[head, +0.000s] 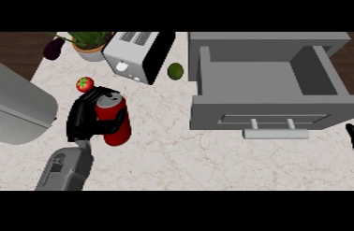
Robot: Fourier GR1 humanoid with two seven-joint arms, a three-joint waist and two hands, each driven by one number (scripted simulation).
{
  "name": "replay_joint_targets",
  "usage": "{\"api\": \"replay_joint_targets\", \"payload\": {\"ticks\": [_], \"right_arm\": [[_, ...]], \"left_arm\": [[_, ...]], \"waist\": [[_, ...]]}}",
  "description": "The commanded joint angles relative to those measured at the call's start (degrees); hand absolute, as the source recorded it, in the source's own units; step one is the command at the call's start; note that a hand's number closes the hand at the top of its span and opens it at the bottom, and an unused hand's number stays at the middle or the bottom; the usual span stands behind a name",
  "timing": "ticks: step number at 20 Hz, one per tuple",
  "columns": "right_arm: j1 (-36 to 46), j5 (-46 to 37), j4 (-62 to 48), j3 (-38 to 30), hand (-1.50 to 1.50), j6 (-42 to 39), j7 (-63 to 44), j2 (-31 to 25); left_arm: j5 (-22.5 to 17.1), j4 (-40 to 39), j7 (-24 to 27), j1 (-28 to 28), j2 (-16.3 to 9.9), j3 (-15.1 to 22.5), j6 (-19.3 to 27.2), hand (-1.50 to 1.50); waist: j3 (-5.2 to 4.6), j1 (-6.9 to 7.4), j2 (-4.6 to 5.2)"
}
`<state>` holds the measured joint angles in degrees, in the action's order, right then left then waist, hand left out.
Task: Pick up the can, place it into the drawer and close the drawer
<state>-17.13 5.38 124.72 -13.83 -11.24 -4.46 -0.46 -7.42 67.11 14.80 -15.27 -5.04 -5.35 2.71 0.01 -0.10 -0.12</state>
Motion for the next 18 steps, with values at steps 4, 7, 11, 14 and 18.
{"api": "replay_joint_targets", "payload": {"ticks": [4, 7, 11, 14, 18], "right_arm": [[3.11, 4.85, -0.90, -5.31, -1.50, -1.43, -3.14, -4.03], [-3.09, 5.03, 1.32, -4.26, -1.50, -3.79, 0.48, -1.78], [-3.71, 5.09, 5.11, -4.31, -1.50, -2.54, -2.82, -1.05], [1.87, 3.33, -0.03, -4.59, -1.50, -1.10, -1.60, -1.41], [3.85, 3.24, 3.55, -3.63, -1.50, 0.41, -6.73, -2.13]], "left_arm": [[3.18, 8.48, -7.44, -4.42, 1.18, 4.22, 3.26, 1.50], [5.99, 14.52, -14.30, -6.66, 3.44, 8.14, 6.74, 1.50], [7.23, 17.45, -22.88, -11.04, 4.93, 11.92, 10.18, 1.50], [7.75, 9.98, -20.31, -17.59, 4.97, 10.33, 10.35, 1.50], [7.68, 10.01, -27.22, -25.76, 4.66, 10.15, 11.14, 1.50]], "waist": [[0.01, -0.10, 0.06], [0.03, -0.45, -0.05], [0.02, -0.51, -0.10], [0.00, -0.45, 0.14], [0.00, -0.42, 0.11]]}}
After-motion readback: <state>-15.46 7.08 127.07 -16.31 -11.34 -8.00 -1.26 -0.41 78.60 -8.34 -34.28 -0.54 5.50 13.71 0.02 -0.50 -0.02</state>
